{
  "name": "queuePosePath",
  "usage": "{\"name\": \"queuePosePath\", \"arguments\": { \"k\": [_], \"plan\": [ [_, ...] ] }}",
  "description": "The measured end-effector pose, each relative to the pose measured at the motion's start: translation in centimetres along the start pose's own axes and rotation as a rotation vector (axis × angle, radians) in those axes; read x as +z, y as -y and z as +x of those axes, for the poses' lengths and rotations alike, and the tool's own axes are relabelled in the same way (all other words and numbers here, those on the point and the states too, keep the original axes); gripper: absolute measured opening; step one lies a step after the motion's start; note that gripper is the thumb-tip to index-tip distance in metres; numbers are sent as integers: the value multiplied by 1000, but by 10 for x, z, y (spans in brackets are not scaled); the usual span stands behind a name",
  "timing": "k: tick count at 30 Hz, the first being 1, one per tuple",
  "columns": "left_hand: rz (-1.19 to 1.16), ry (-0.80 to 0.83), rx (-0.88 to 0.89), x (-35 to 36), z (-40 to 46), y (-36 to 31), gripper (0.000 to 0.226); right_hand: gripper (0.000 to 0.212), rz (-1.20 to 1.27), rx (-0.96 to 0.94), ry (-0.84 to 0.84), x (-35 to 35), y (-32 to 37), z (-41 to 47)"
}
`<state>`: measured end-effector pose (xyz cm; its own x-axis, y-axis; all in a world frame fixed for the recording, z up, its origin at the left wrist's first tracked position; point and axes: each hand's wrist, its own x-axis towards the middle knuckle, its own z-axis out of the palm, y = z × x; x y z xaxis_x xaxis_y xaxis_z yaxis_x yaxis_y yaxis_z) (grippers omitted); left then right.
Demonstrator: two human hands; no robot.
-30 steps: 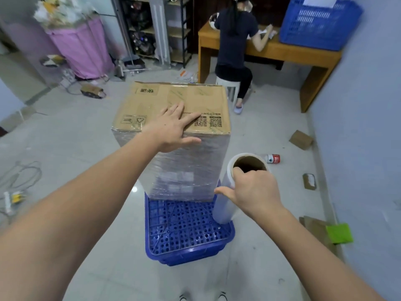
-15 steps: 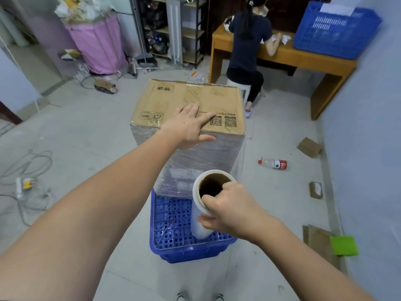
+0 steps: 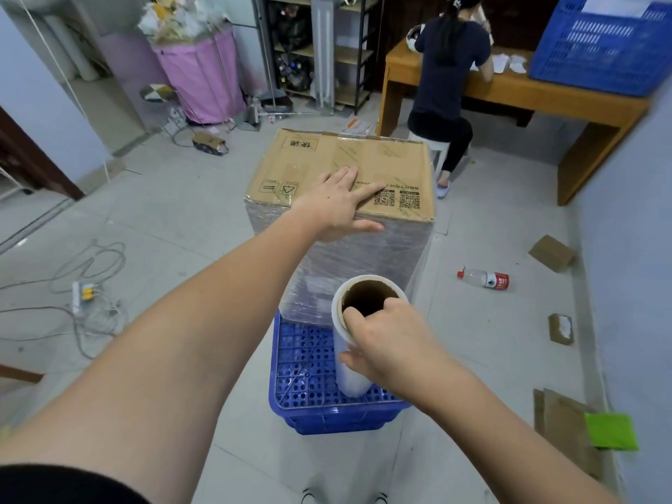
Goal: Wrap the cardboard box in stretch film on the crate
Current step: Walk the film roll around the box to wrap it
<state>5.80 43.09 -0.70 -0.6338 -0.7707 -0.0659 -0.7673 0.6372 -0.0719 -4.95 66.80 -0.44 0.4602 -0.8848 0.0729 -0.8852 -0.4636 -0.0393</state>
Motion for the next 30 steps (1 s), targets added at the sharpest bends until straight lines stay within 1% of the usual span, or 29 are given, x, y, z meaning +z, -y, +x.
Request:
{"name": "queuePosePath", "arguments": {
  "k": [2, 3, 6, 9, 11, 13, 15, 16, 17, 19, 20, 21, 23, 25, 27, 28, 29, 30],
  "plan": [
    [-18, 12, 8, -1, -1, 1, 94, 57, 63, 84, -4, -6, 8, -1],
    [-31, 17, 11, -2, -1, 2, 95, 59, 64, 114, -4, -8, 11, 0],
    [-87, 27, 34, -5, -1, 6, 98, 49, 67, 206, 3, -9, 19, 6],
    [-168, 8, 101, -13, -5, 12, 105, 35, 47, 311, 2, -10, 34, 12],
    [-231, 49, 184, -16, -8, 30, 108, 25, 19, 388, 13, -11, 47, 20],
    [-226, 100, 227, -15, -12, 51, 111, 23, 25, 453, 30, -14, 51, 24],
    [-141, 104, 298, -15, -15, 80, 111, 26, 13, 535, 73, -18, 62, 33],
    [-80, 99, 328, -15, -17, 95, 110, 30, -4, 577, 92, -17, 68, 38],
    [-26, 97, 347, -15, -19, 109, 110, 39, -18, 622, 104, -16, 73, 44],
    [39, 95, 350, -11, -25, 131, 113, 60, -42, 712, 87, -13, 77, 53],
    [42, 93, 335, -8, -28, 138, 115, 66, -65, 746, 78, -12, 77, 56],
    [28, 87, 314, -4, -30, 142, 115, 66, -93, 773, 69, -9, 78, 58],
    [-37, 58, 285, 5, -31, 143, 112, 55, -101, 824, 61, -6, 80, 61],
    [-82, 11, 266, 11, -29, 140, 103, 37, -26, 900, 54, -3, 80, 62],
    [-87, -11, 259, 14, -28, 138, 97, 27, 44, 954, 60, -2, 79, 62],
    [-90, -17, 262, 14, -28, 138, 95, 26, 61, 968, 66, -2, 80, 63],
    [-97, -23, 267, 14, -28, 138, 94, 30, 60, 979, 72, -2, 82, 65],
    [-103, -31, 273, 13, -28, 138, 93, 39, 33, 995, 75, -2, 85, 68]
  ]
}}
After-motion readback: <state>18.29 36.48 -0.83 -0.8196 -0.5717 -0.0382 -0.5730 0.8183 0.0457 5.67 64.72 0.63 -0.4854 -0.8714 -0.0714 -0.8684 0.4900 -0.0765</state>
